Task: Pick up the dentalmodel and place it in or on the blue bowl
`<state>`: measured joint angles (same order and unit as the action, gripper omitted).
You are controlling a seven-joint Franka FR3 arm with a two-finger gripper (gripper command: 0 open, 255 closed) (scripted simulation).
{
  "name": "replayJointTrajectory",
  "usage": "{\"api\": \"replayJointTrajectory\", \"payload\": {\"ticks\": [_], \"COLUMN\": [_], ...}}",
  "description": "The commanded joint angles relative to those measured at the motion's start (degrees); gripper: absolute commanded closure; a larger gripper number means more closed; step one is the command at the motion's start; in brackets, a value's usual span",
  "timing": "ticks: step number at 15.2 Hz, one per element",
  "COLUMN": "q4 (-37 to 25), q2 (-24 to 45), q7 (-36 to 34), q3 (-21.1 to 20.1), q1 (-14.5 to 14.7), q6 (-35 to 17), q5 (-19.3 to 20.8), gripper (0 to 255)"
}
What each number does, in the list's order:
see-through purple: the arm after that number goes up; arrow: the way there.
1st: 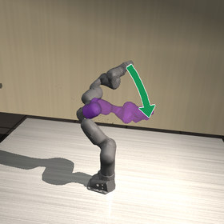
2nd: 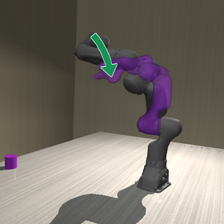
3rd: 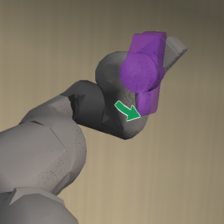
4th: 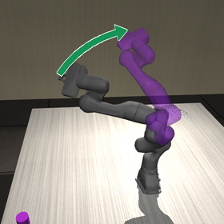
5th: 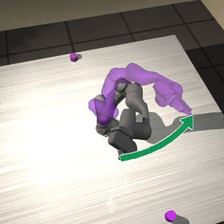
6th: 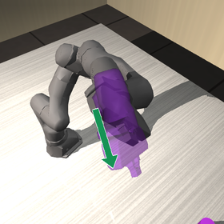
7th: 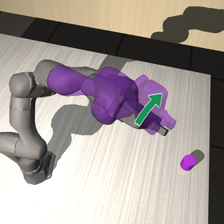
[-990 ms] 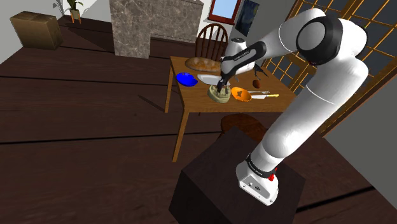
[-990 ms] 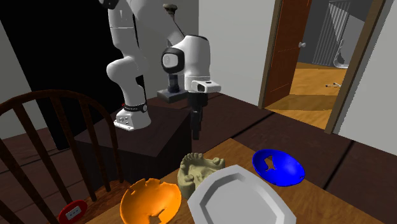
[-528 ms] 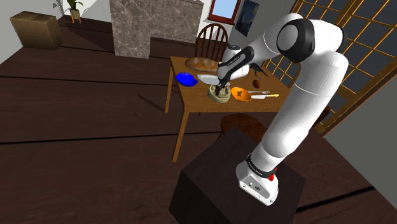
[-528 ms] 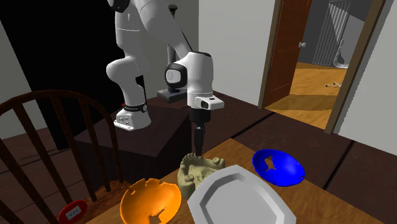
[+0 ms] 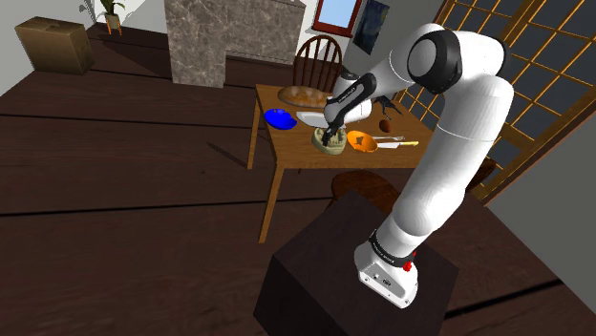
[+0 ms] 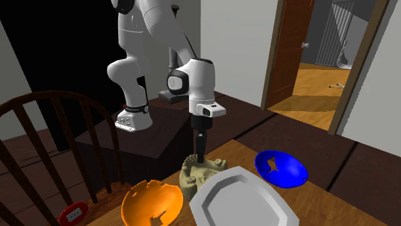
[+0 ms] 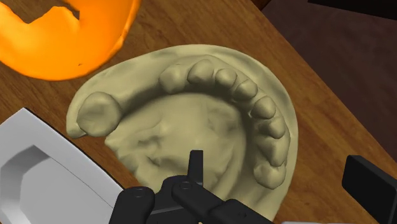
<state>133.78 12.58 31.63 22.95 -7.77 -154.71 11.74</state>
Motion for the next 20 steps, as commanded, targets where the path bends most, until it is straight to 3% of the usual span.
{"api": "replayJointTrajectory", "payload": {"ticks": [1,3,4,13,20], "q4": [-0.02,-0.01,-0.01,-0.02,-0.75], "q2": [0.03,0.01,0.01,0.03,-4.71], "q7": [0.01,0.00,0.00,0.01,-0.25], "q3": [-0.01,0.00,0.00,-0.01,0.58], "q1": [-0.01,0.00,0.00,-0.01,0.66], "q6": [-0.02,-0.01,-0.01,-0.02,5.27], "q5": [-0.02,-0.01,-0.01,-0.02,1.45], "gripper": [0,0,255,255,255]}}
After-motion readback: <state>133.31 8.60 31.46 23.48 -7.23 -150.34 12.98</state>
